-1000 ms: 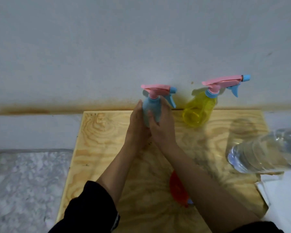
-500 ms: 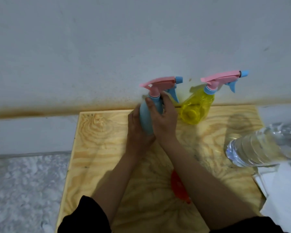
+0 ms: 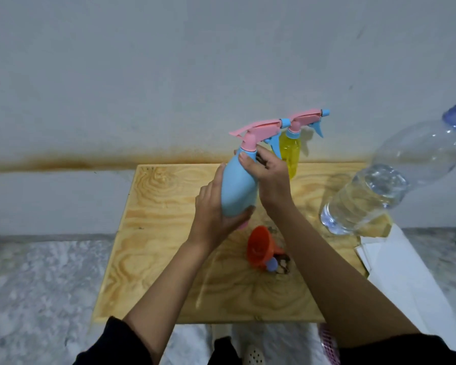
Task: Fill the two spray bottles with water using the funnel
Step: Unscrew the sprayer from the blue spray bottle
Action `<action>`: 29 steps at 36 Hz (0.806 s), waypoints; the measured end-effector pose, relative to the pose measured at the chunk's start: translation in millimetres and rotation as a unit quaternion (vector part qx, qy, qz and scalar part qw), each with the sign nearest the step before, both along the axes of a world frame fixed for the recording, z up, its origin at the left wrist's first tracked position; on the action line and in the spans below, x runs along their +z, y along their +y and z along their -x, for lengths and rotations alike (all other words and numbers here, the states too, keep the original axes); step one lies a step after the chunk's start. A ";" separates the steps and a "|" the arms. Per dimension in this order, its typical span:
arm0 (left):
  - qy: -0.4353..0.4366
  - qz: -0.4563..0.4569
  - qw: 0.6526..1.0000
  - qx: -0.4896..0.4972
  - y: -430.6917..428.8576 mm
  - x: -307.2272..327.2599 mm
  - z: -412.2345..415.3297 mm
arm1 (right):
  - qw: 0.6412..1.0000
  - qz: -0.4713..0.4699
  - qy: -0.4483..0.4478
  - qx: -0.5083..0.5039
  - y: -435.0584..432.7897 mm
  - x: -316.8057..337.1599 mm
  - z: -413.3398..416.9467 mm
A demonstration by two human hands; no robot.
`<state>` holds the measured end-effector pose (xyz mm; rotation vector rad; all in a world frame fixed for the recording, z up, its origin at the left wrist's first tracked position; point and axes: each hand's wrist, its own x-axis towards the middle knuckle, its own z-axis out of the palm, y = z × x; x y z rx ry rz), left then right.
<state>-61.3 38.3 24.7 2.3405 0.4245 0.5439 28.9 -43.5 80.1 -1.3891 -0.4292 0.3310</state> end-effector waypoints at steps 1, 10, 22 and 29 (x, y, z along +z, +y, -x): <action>0.003 0.004 1.000 -0.003 -1.8 1.8 2.5 | 1.000 -0.003 0.007 0.006 -3.7 2.2 1.3; 0.026 0.108 0.994 -0.017 -8.5 17.5 15.4 | 0.999 -0.014 0.029 0.041 -17.8 9.8 11.5; 0.036 0.206 0.977 -0.036 -16.1 32.5 34.0 | 0.996 0.003 0.043 0.073 -24.6 16.5 17.7; 0.035 0.218 0.973 -0.059 -15.4 37.0 38.6 | 0.995 0.021 0.043 0.083 -28.9 19.7 14.4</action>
